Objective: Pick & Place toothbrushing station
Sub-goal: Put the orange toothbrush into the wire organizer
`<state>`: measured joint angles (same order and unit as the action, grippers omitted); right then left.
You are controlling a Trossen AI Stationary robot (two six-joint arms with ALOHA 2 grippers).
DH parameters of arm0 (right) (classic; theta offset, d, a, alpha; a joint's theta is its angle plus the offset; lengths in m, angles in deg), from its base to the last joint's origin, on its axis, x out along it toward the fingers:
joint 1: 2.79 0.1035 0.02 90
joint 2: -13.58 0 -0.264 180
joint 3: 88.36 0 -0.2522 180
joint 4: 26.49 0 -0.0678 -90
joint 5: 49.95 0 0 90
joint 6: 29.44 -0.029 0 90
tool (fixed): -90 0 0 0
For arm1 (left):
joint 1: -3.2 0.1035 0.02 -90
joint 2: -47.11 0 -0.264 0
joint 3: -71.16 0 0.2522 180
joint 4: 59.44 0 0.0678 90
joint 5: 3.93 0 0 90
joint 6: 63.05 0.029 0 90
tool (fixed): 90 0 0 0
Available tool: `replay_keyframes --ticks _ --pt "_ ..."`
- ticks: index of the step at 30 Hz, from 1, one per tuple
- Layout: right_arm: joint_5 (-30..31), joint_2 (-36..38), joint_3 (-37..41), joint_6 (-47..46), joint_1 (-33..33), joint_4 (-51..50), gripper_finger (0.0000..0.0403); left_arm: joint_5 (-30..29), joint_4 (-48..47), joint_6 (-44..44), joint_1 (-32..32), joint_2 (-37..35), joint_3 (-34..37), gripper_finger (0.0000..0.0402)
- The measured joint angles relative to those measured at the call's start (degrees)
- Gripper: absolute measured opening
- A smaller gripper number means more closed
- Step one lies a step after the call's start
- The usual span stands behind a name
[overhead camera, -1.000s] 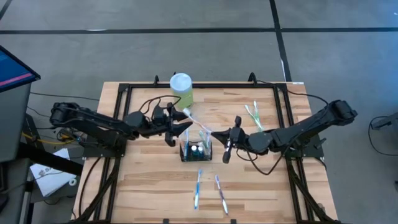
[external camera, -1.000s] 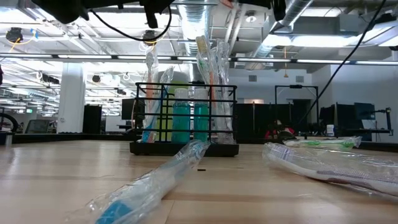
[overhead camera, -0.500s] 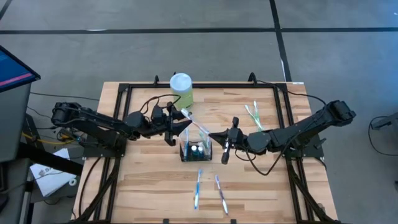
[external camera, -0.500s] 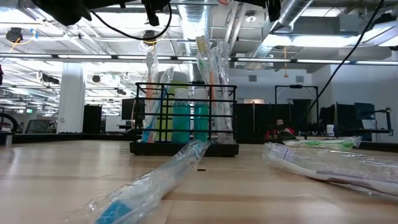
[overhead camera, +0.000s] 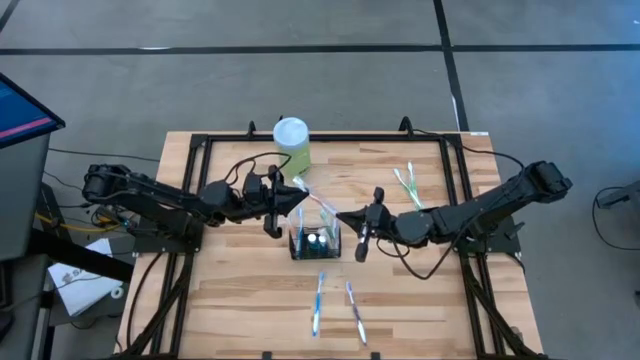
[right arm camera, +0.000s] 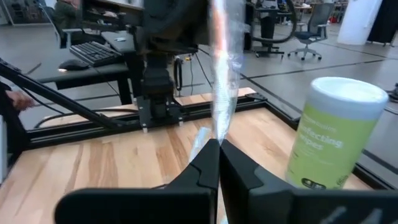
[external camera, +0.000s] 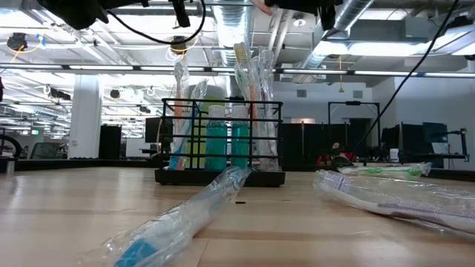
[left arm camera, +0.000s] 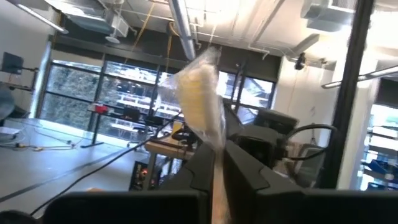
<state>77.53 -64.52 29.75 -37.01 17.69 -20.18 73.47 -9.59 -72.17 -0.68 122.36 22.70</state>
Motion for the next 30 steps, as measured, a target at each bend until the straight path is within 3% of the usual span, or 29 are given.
replay_keyframes --ticks 14,22,30 --pt "0.0 0.2 0.0 0.3 0.1 -2.9 0.0008 3.2 -4.0 0.5 -0.1 -1.4 0.0 0.0005" --pt "1.5 0.3 0.0 0.7 0.1 -5.0 0.0055 3.6 -18.7 0.1 -1.6 -10.4 0.0 0.0005" --pt "1.5 0.3 0.0 2.2 0.1 -5.2 0.0062 3.6 -34.1 -1.2 -4.5 -20.4 0.0 0.0005"
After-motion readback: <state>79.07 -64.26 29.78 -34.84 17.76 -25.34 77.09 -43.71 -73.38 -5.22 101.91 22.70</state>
